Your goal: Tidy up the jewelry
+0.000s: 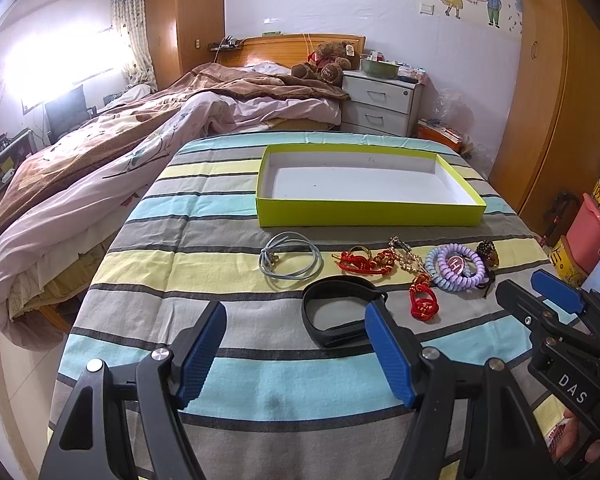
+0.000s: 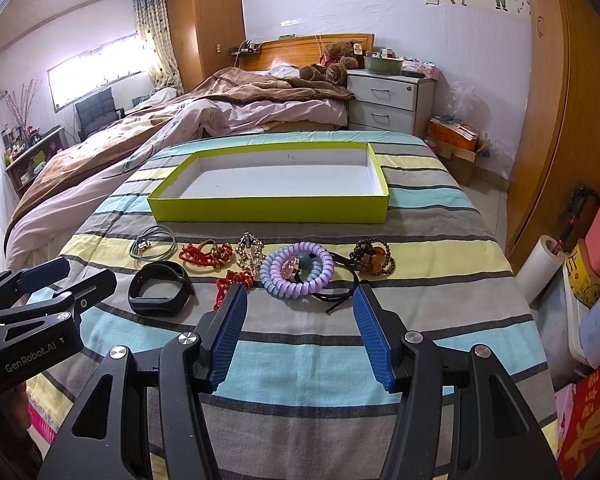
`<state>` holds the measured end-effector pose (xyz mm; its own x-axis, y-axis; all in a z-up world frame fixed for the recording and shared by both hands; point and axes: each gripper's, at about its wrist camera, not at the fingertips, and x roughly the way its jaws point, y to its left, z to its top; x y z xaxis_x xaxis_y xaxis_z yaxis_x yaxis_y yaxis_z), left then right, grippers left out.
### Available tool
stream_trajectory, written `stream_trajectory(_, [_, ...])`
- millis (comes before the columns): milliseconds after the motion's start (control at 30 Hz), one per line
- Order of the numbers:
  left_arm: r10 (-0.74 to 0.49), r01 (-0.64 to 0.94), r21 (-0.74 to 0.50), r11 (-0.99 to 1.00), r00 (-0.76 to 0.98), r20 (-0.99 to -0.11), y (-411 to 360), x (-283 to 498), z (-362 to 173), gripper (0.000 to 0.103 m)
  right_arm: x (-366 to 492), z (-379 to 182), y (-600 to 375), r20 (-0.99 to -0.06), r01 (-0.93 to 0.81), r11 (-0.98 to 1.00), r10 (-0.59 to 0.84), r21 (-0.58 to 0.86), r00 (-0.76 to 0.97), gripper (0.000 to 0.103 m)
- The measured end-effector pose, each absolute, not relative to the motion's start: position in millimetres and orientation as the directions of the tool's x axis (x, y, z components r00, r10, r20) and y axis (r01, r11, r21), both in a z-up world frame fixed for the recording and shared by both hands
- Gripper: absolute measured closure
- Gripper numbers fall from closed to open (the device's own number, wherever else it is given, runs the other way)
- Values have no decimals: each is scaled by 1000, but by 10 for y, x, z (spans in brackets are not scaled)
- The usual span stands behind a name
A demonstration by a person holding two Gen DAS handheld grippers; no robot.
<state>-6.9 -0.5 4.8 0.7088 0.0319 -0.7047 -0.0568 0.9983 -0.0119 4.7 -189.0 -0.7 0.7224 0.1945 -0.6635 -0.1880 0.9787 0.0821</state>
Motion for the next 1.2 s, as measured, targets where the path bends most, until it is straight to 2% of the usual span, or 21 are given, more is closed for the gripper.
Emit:
stream_trajectory(333, [1, -33, -30, 999, 699, -715, 39, -44, 1, 32, 53, -64, -1865, -667, -198, 975, 212, 98, 714, 47])
stream_trajectory(700, [-85, -23, -130, 991, 639, -765, 458, 42, -156, 32, 290, -356, -1627, -722, -297, 928, 364, 225, 589, 47])
stream_trajectory(1000, [-206, -3, -257, 967, 586, -783, 648, 110, -297, 32, 475, -420, -1389, -764, -321, 927, 348, 194, 544, 47])
stream_trajectory(1100, [-205, 0, -250, 968, 573, -793, 650, 128, -307, 32, 507, -437, -1353, -773, -327, 927, 342, 184, 534, 47])
stream_trajectory(1167, [-211, 10, -251, 968, 575, -791, 637, 154, -291, 32, 520, -445, -1322, -780, -329, 930, 328, 166, 533, 50])
stream_trajectory(1200, [-217, 20, -251, 968, 574, -790, 626, 167, -282, 32, 523, -447, -1317, -783, -328, 931, 320, 157, 533, 62])
